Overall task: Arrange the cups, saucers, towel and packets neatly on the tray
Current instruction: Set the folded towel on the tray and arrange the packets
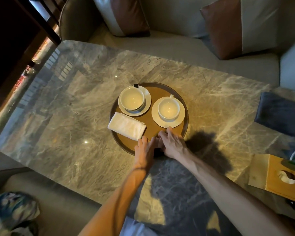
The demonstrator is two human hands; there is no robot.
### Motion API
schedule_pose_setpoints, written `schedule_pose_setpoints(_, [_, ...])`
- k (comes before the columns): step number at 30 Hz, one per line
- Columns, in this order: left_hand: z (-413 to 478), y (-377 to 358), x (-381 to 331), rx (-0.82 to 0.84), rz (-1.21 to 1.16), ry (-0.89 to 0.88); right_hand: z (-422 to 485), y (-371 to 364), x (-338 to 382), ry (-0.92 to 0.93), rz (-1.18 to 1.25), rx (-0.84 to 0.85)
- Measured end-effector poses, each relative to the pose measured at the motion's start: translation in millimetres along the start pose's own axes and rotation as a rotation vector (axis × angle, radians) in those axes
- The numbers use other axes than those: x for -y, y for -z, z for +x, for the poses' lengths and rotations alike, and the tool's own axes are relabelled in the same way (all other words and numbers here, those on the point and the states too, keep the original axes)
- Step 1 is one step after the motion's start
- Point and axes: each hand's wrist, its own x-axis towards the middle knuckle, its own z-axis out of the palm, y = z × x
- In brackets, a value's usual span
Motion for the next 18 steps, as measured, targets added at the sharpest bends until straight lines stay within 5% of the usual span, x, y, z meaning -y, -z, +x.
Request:
schedule_pose_setpoints(8, [-1, 5, 6, -0.018, -0.129, -0.056, -1, -13, 2, 0.182, -0.054, -0.079])
schedule_pose_setpoints(11, [-8, 16, 13, -0.062, -0.515, -0.047, -1, -14, 4, 0.181, -0.059, -0.070])
schedule_pose_setpoints(15, [-21, 39, 17, -0.031, -1.136, 0.405, -3, -13, 10, 0.196, -0.117, -0.172])
schedule_pose_setpoints(18, [-35, 55, 21, 0.037, -1.569, 0.554, 0, -9, 7, 0.115, 0.142, -0.151])
